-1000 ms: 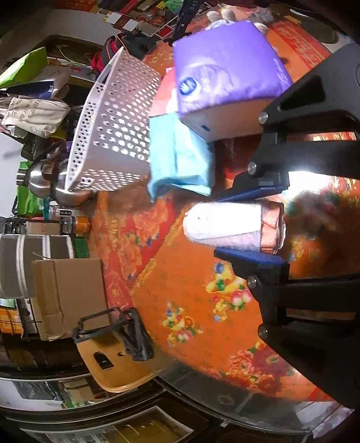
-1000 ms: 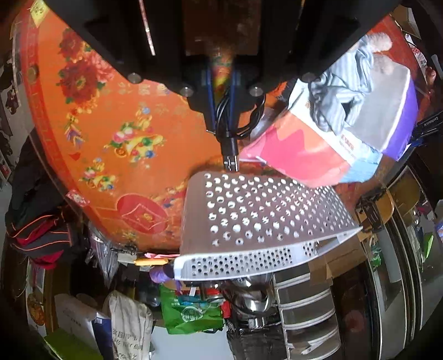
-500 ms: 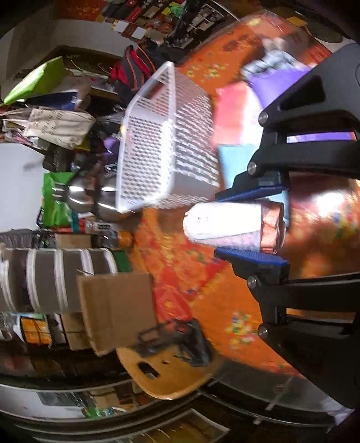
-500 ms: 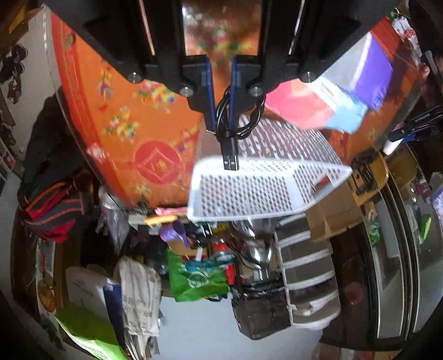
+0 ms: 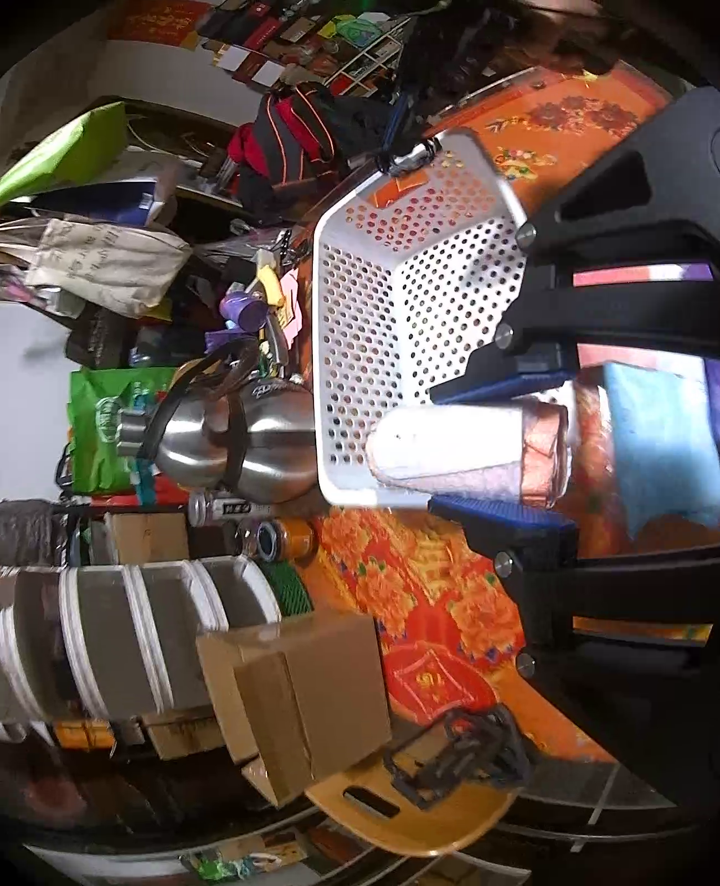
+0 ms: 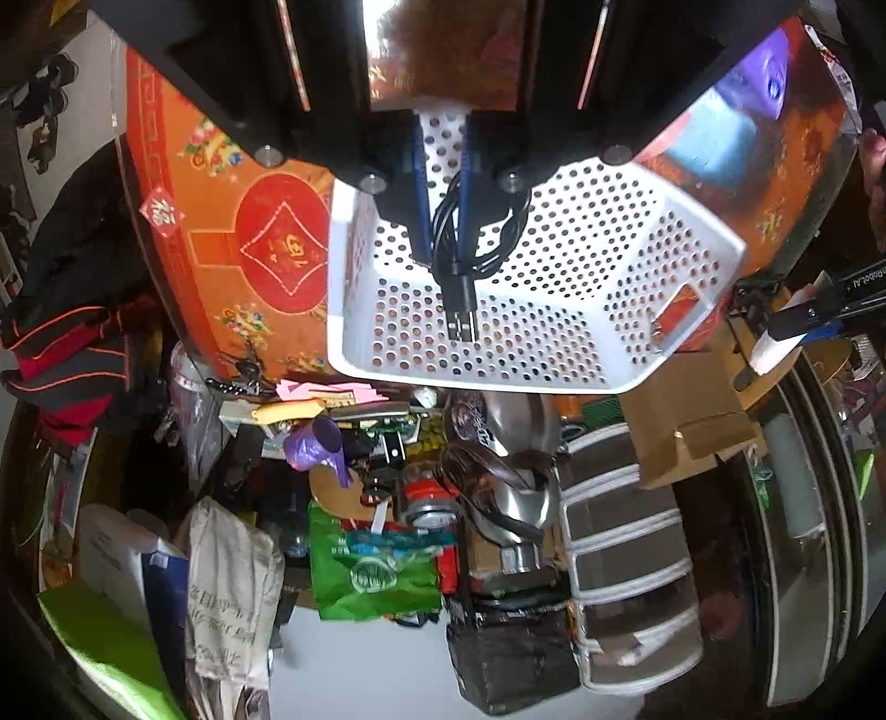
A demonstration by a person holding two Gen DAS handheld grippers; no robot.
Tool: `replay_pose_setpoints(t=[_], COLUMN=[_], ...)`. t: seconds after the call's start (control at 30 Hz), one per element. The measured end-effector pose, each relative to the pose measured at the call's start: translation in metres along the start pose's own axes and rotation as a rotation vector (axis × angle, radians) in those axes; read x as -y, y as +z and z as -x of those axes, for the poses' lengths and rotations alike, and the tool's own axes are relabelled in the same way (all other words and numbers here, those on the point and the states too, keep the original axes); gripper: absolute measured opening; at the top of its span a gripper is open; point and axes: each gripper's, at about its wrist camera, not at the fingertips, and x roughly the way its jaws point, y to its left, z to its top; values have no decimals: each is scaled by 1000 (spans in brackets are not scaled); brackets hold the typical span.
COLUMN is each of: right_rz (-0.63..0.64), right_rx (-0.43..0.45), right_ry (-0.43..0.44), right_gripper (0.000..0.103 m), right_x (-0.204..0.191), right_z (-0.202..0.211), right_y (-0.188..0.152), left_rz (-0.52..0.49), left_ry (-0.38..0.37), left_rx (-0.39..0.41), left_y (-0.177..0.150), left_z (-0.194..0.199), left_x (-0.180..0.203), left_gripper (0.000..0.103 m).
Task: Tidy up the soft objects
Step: 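Carry the towel and cable into the white basket and open both tools, then move both tools back toward the purple tissue pack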
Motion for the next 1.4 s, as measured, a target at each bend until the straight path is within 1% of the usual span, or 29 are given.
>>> replay_pose_setpoints(t=[0.13, 0.23, 0.3, 0.43, 0.5, 0.63, 0.73, 0.87, 1.03, 1.1, 1.13, 1.17, 1.2, 1.23, 1.27, 1.3, 1.33, 1.37, 1.4], right_rz=[3, 9, 33, 27, 45, 41, 47, 46, 68, 71, 70, 66, 59, 50, 48, 51, 57, 62, 69], right_rx=[-57, -104, -130, -151, -181, -202, -217, -217, -218, -214, -214, -209, -198, -182, -173, -164, -159, -153, -141], right_ry=[-18, -48, -63, -48, -57, -60, -62, -53, -63, -67, -66, -63, -64, -62, -58, -59, -71, -84, -102], right_gripper=[8, 8, 8, 8, 8, 8, 8, 8, 8, 8, 8, 8, 8, 12, 26, 37, 60, 67, 67], right_x=[0, -3, -8, -9, -12, -11, -11, -12, -15, -16, -16, -16, -15, -15, -15, -14, -14, -15, -15], right_z=[-29, -54, -65, -76, -84, -93, -96, -96, -96, -95, -95, -94, -91, -87, -84, -80, -78, -76, -72], right_y=[8, 9, 8, 4, 1, -2, -3, -3, -4, -4, -4, -3, -3, -2, -2, -1, 0, 0, 0], left_rz=[1, -2, -8, -1, -2, -18, -10, 1, -6, 4, 8, 10, 9, 6, 3, 3, 5, 6, 8], left_ry=[-10, -15, -11, -15, -9, -9, -10, -12, -12, -24, -30, -33, -27, -10, -5, -6, -10, -14, -13], left_rx=[-66, -119, -139, -203, -214, -241, -249, -259, -257, -245, -235, -222, -203, -172, -153, -144, -137, -130, -121], left_y=[13, 16, 13, 5, 1, -7, -8, -11, -13, -12, -11, -10, -9, -8, -8, -8, -8, -8, -8], left_z=[-34, -58, -71, -97, -104, -116, -120, -125, -124, -120, -117, -113, -108, -100, -94, -89, -84, -80, -75], left_x=[15, 27, 33, 37, 38, 40, 39, 37, 39, 40, 39, 39, 39, 39, 38, 37, 37, 35, 33], left_gripper=[30, 30, 30, 30, 30, 30, 31, 31, 31, 34, 45, 60, 68, 77, 80, 80, 81, 81, 82])
